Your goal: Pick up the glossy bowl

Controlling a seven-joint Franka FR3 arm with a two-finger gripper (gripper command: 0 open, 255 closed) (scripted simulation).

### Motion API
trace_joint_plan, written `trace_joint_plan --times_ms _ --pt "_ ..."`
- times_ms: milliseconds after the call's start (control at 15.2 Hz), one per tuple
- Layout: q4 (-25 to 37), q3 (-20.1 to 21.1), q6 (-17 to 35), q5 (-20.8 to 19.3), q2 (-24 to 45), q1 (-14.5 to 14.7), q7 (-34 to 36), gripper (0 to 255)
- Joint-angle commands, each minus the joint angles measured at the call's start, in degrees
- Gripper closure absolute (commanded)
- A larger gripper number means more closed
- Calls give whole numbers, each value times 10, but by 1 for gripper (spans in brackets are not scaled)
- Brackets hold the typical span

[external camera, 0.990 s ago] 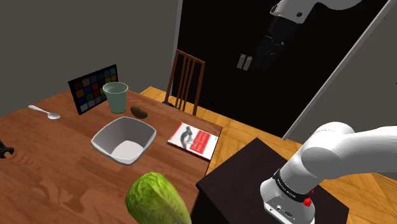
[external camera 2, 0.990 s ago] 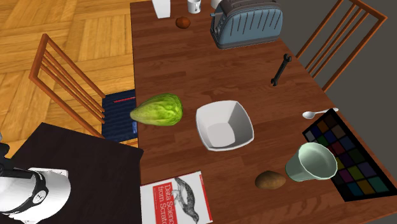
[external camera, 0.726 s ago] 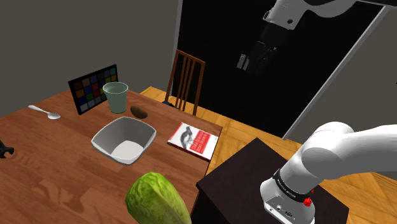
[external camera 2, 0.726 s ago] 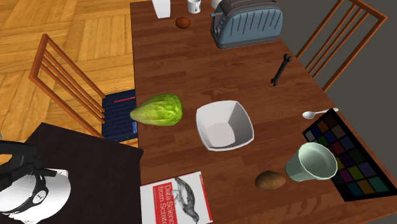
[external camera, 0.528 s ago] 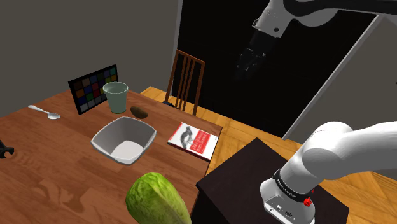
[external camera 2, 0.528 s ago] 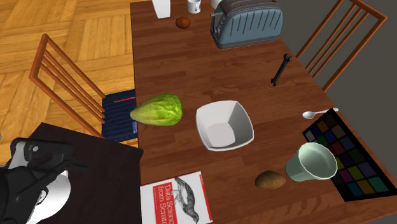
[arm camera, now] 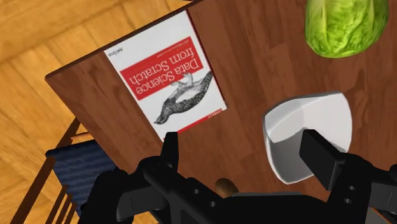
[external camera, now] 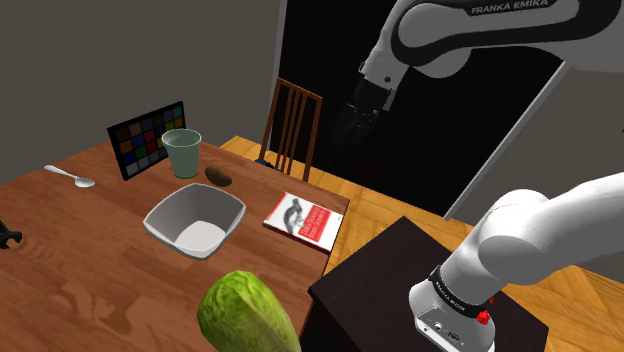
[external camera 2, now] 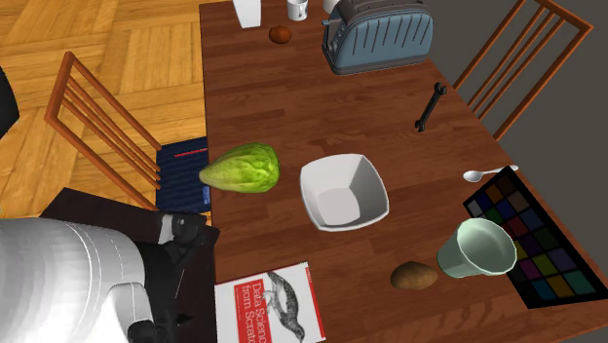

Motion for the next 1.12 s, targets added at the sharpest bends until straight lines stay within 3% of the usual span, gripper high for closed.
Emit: trace_joint_plan --times_ms 0,528,1056 --pt "6 7 39 17 42 10 -2 0" --pt "35 30 169 89 197 50 -28 0" --pt "116 56 262 161 366 82 -65 0"
